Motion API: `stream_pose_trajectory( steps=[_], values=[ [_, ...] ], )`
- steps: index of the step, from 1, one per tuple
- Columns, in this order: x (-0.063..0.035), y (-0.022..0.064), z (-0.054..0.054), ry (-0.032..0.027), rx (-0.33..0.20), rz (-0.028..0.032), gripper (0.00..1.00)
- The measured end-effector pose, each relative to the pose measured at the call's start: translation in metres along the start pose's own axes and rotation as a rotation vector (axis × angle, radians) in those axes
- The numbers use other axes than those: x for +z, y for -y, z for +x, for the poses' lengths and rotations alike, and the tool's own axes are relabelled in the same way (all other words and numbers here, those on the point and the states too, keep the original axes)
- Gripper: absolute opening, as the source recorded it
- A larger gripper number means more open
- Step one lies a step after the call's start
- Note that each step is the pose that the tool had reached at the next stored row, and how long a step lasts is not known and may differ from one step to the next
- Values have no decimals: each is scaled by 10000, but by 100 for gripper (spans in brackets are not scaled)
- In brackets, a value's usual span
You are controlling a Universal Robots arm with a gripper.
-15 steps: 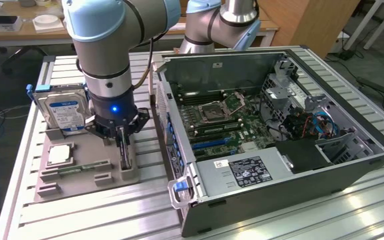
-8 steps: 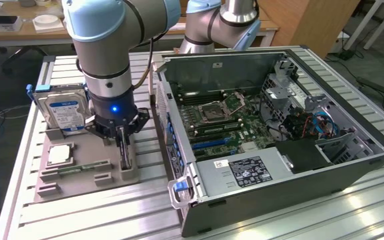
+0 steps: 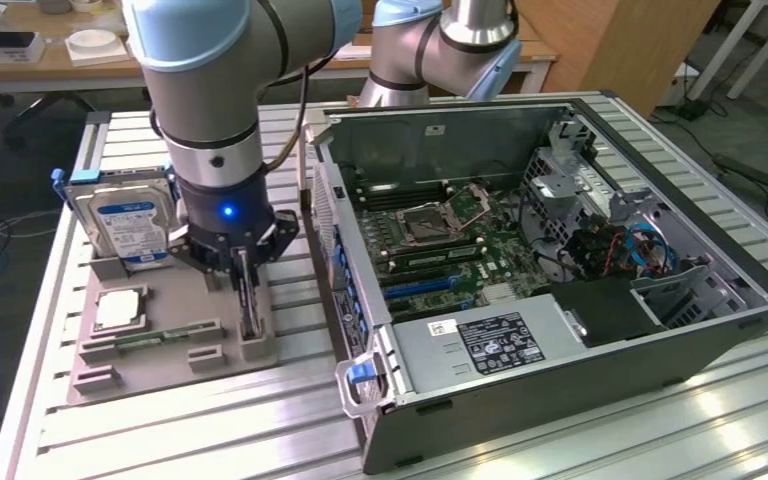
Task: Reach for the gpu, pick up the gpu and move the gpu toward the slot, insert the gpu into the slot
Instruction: 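Pick up the gpu and move the gpu toward the slot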
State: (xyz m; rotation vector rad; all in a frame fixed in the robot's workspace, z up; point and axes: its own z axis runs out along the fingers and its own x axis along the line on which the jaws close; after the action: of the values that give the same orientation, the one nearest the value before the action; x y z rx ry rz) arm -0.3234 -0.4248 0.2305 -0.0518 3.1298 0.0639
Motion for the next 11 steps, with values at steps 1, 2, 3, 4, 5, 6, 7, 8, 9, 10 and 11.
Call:
stream_pose_trajectory(
  steps=[1,2,3,4,5,6,7,8,9,10,11],
  values=[
    [-14,0,0,0,0,0,27],
    [-32,-1,0,1,0,0,27],
    [-48,-2,1,2,0,1,27],
    [-64,-2,1,4,-1,0,27],
    [-75,-3,2,3,-1,2,27],
    [-86,-3,2,2,0,6,27],
    [-99,-4,2,3,0,6,27],
    [-113,-4,2,3,0,9,27],
    [-121,-5,2,3,0,9,27],
    [-129,-5,1,4,0,9,27],
    [-139,-5,2,5,0,8,27]
  ],
)
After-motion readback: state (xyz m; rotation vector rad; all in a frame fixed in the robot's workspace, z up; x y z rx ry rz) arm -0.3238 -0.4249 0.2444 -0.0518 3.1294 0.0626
